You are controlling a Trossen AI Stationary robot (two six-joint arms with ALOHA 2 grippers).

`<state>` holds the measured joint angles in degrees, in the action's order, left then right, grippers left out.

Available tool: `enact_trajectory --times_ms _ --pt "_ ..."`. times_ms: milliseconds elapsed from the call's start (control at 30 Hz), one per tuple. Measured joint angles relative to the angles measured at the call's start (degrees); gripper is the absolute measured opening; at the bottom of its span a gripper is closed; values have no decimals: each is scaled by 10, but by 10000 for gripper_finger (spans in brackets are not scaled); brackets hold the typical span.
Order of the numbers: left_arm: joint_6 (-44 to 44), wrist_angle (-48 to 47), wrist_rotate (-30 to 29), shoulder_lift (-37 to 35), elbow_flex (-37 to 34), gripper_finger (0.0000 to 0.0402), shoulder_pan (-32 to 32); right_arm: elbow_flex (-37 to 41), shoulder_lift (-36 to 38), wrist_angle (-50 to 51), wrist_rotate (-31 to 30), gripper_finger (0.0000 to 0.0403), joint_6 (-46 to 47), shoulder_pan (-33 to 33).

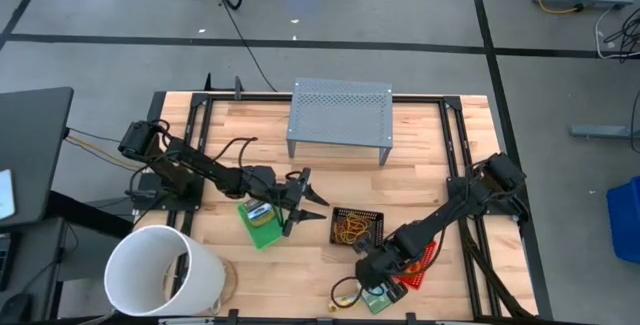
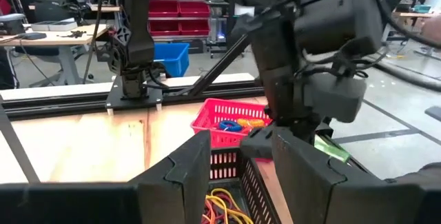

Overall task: Pick & Place Office Desk Supplies
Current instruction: Put the yellow crayon box into the green bin

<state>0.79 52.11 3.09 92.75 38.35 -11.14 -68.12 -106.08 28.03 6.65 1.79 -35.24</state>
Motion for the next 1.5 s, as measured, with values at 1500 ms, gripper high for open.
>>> enact_trajectory --times_ms 1500 --pt "-59 -24 -91 2 0 277 33 -281 1 438 -544 0 80 68"
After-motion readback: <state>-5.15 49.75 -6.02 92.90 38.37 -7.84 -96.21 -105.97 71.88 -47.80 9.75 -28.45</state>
